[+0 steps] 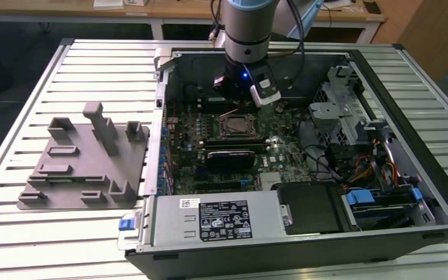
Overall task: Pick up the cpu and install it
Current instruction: 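Install the first cpu locking lever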
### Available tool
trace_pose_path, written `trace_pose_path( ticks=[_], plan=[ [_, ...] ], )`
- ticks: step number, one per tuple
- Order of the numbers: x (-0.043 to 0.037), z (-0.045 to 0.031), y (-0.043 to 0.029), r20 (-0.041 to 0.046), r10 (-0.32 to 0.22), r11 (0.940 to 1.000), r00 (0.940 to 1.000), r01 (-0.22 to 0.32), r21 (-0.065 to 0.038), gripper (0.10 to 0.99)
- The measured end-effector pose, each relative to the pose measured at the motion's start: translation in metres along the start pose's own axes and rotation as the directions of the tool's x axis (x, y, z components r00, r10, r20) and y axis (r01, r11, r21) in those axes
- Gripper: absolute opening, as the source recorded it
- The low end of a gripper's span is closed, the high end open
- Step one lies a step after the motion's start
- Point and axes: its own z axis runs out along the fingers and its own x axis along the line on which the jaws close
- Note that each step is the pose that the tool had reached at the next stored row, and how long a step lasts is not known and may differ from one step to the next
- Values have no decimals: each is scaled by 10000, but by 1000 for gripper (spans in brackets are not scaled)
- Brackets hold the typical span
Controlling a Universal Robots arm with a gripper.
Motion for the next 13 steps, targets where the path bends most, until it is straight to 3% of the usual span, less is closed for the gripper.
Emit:
trace_pose_path(
  ticks=[7, 13],
  plan=[
    [3, 30, 5, 62, -16, 10000, 10000, 16, 93, 106],
    [12, 52, 67, 65, -18, 9999, 10000, 18, 114, 106]
  ],
)
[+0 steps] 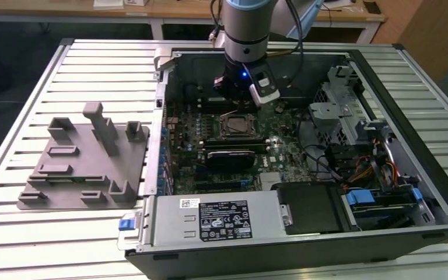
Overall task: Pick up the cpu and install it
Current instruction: 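Install the first cpu locking lever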
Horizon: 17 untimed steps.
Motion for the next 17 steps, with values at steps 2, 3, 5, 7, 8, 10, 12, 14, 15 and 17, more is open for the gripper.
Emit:
trace_pose_path(
  ticks=[2, 3, 5, 7, 8, 10, 12, 14, 15, 17],
  plan=[
    [3, 7, 18, 2, 0, 10000, 10000, 0, 17, 106],
    [4, 11, 23, 3, 1, 10000, 10000, -1, 25, 106],
    [6, 22, 30, 21, 6, 10000, 10000, -6, 62, 106],
    [10, 37, 32, 90, 10, 9999, 10000, -11, 148, 106],
    [12, 44, 32, 131, 11, 9998, 9999, -14, 181, 106],
    [20, 59, 33, 217, 12, 9997, 9998, -17, 230, 106],
    [28, 69, 43, 257, 13, 9997, 9997, -19, 237, 106],
    [36, 79, 51, 279, 30, 9997, 9996, -36, 238, 106],
    [40, 82, 54, 290, 61, 9997, 9996, -68, 240, 106],
    [49, 87, 59, 319, 207, 9995, 9993, -215, 250, 106]
  ],
)
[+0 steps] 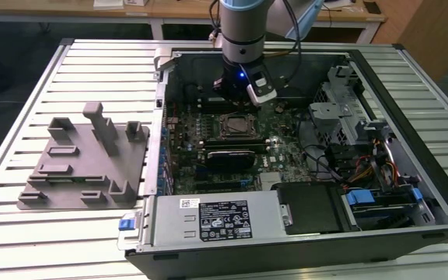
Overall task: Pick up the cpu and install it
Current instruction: 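Install the first cpu locking lever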
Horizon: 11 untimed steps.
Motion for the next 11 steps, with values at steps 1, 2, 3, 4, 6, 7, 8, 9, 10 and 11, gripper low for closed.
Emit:
trace_pose_path(
  ticks=[1, 2, 3, 4, 6, 7, 8, 9, 10, 11],
  plan=[
    [2, 3, 2, 14, 87, 10000, 10000, -87, 6, 106],
    [3, 5, 4, 27, 173, 9998, 9998, -173, 14, 106],
    [4, 7, 8, 37, 245, 9997, 9997, -246, 21, 106],
    [5, 10, 12, 48, 308, 9995, 9995, -308, 26, 106],
    [8, 15, 24, 65, 418, 9991, 9991, -419, 33, 106],
    [10, 18, 32, 72, 466, 9989, 9989, -467, 38, 106],
    [12, 20, 41, 77, 496, 9988, 9987, -497, 40, 106],
    [14, 23, 49, 80, 515, 9987, 9986, -515, 39, 106],
    [16, 24, 54, 82, 527, 9986, 9986, -528, 41, 106],
    [17, 25, 57, 84, 536, 9986, 9985, -536, 42, 106]
  ],
)
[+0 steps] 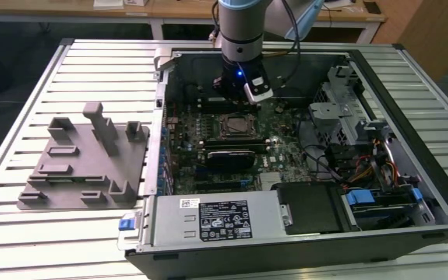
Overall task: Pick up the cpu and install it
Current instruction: 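Install the first cpu locking lever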
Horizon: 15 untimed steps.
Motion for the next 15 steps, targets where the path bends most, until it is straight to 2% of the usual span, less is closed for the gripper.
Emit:
trace_pose_path(
  ticks=[9, 15],
  plan=[
    [14, 33, -7, 68, 12, 10000, 10000, -12, -11, 106],
    [13, 46, -35, 78, 12, 10000, 10000, -12, -12, 106]
  ],
)
